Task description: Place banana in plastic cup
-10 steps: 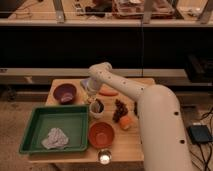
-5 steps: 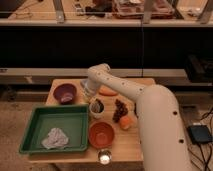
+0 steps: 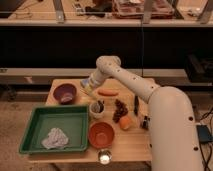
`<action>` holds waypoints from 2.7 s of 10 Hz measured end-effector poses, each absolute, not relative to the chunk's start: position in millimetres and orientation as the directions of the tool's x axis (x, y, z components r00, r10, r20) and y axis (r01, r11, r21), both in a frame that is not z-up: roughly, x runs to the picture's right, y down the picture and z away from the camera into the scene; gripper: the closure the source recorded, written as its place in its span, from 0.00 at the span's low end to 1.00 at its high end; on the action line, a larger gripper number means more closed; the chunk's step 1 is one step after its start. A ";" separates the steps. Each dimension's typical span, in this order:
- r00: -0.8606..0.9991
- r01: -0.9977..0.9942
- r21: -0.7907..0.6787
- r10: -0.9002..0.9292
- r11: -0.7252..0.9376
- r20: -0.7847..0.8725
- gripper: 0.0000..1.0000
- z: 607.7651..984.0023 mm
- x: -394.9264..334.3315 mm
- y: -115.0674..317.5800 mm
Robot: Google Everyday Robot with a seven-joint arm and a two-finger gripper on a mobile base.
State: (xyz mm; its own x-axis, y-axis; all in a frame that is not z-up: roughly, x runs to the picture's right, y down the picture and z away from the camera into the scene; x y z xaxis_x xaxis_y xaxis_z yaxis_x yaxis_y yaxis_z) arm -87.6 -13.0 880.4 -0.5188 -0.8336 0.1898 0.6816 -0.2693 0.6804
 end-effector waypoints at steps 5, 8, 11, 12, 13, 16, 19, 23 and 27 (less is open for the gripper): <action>-0.353 0.716 0.683 -0.920 -0.147 0.173 1.00 834.5 25.9 -71.3; -0.252 0.739 0.671 -0.948 -0.057 0.197 1.00 804.8 91.1 -65.7; -0.228 0.760 0.649 -0.951 -0.039 0.210 1.00 749.9 121.6 -39.6; -0.237 0.762 0.647 -0.947 -0.043 0.216 1.00 739.2 122.4 -31.5; -0.257 0.764 0.642 -0.941 -0.057 0.222 1.00 722.9 123.4 -19.6; -0.276 0.795 0.602 -0.926 -0.071 0.256 1.00 685.4 131.6 17.3; -0.189 0.840 0.542 -0.930 0.014 0.316 1.00 688.3 166.7 40.6; -0.189 0.840 0.543 -0.930 0.013 0.315 1.00 688.2 166.2 40.2; -0.192 0.840 0.543 -0.929 0.011 0.316 1.00 689.3 165.5 40.5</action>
State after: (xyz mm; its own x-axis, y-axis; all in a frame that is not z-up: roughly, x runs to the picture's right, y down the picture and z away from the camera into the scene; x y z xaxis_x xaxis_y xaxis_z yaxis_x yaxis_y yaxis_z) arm 165.5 40.5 689.3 -0.1917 -0.9292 0.3160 0.8397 0.0115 0.5430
